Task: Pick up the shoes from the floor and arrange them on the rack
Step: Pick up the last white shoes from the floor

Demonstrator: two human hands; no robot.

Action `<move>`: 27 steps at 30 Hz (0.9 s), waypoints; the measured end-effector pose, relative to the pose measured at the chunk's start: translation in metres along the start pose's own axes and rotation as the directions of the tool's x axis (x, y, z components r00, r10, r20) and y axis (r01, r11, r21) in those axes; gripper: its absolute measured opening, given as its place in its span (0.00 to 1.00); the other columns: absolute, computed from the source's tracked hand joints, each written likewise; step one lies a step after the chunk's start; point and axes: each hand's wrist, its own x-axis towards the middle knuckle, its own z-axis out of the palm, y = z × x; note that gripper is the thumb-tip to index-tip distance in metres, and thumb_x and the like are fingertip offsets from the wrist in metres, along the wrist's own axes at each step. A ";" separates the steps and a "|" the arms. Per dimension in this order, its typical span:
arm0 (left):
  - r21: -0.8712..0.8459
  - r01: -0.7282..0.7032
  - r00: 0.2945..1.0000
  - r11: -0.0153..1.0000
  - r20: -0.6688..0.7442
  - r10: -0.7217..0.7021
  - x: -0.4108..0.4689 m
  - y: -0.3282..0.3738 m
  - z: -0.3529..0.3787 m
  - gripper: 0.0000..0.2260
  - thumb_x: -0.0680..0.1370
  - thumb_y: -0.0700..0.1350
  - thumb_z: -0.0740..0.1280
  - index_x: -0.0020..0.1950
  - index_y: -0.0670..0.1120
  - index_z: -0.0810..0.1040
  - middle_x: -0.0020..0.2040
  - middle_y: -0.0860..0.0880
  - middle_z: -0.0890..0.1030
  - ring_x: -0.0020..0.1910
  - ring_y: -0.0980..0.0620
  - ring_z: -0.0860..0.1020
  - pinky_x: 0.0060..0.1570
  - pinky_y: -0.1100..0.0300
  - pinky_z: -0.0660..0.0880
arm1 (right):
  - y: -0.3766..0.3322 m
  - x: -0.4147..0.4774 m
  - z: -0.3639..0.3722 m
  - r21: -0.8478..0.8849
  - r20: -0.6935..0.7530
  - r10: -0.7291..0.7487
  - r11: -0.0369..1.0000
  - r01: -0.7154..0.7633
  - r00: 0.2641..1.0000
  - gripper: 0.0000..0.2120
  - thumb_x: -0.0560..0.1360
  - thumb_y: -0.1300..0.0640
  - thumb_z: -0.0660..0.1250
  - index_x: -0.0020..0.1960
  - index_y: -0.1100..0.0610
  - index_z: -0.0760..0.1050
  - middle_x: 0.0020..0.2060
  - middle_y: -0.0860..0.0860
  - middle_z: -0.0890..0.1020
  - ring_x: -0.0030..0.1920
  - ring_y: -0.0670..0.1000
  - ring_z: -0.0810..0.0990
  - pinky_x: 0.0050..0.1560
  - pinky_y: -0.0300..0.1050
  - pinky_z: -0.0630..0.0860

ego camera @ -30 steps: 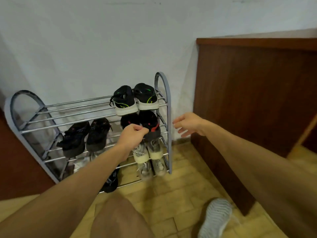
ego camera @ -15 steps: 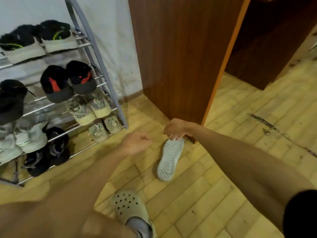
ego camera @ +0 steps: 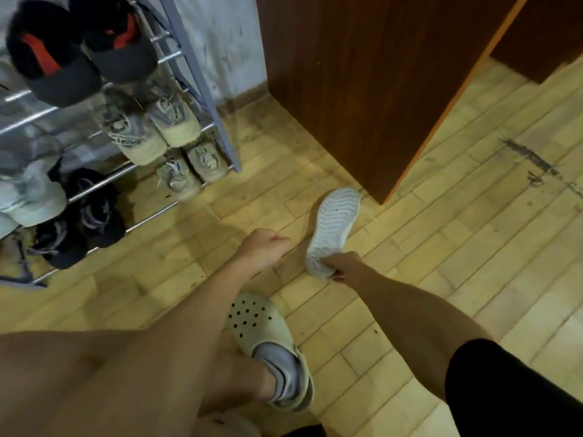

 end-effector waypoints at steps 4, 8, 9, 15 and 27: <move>-0.055 -0.039 0.999 0.998 -0.006 0.038 -0.003 0.009 0.005 0.11 0.75 0.51 0.64 0.49 0.45 0.80 0.46 0.48 0.80 0.50 0.46 0.80 0.48 0.57 0.72 | -0.006 -0.003 -0.006 0.089 0.039 0.026 0.996 -0.029 0.999 0.23 0.70 0.64 0.75 0.62 0.65 0.73 0.47 0.57 0.80 0.49 0.56 0.80 0.53 0.50 0.81; -0.040 -0.030 1.000 0.999 -0.001 0.030 -0.008 0.010 0.011 0.12 0.76 0.51 0.64 0.52 0.45 0.80 0.50 0.48 0.82 0.49 0.50 0.78 0.50 0.57 0.73 | -0.022 -0.010 -0.029 -0.196 -0.229 -0.129 0.977 0.085 0.965 0.32 0.62 0.55 0.79 0.62 0.64 0.72 0.56 0.57 0.78 0.50 0.56 0.80 0.43 0.47 0.80; -0.019 -0.032 0.999 0.999 -0.006 0.031 -0.011 0.009 0.012 0.12 0.77 0.51 0.64 0.53 0.45 0.80 0.50 0.48 0.81 0.48 0.52 0.78 0.48 0.58 0.72 | -0.024 -0.014 -0.032 -0.359 -0.304 -0.225 0.927 0.108 0.925 0.33 0.63 0.54 0.78 0.63 0.63 0.69 0.57 0.56 0.75 0.52 0.57 0.79 0.45 0.48 0.80; 0.309 -0.074 0.994 0.948 0.105 0.043 -0.024 -0.013 0.018 0.11 0.77 0.50 0.64 0.55 0.48 0.79 0.48 0.53 0.78 0.49 0.54 0.76 0.45 0.61 0.70 | 0.001 -0.025 -0.027 -0.859 0.125 -0.638 0.314 0.405 0.760 0.23 0.70 0.53 0.74 0.62 0.55 0.73 0.60 0.54 0.71 0.58 0.54 0.73 0.58 0.44 0.74; 0.254 -0.056 0.992 0.966 0.128 0.024 -0.006 -0.018 0.015 0.09 0.75 0.53 0.64 0.50 0.50 0.76 0.51 0.50 0.81 0.52 0.52 0.78 0.47 0.60 0.72 | -0.022 0.009 -0.017 -0.917 -0.009 -0.276 0.386 0.102 0.961 0.34 0.73 0.52 0.70 0.73 0.62 0.60 0.65 0.59 0.69 0.64 0.60 0.73 0.63 0.53 0.76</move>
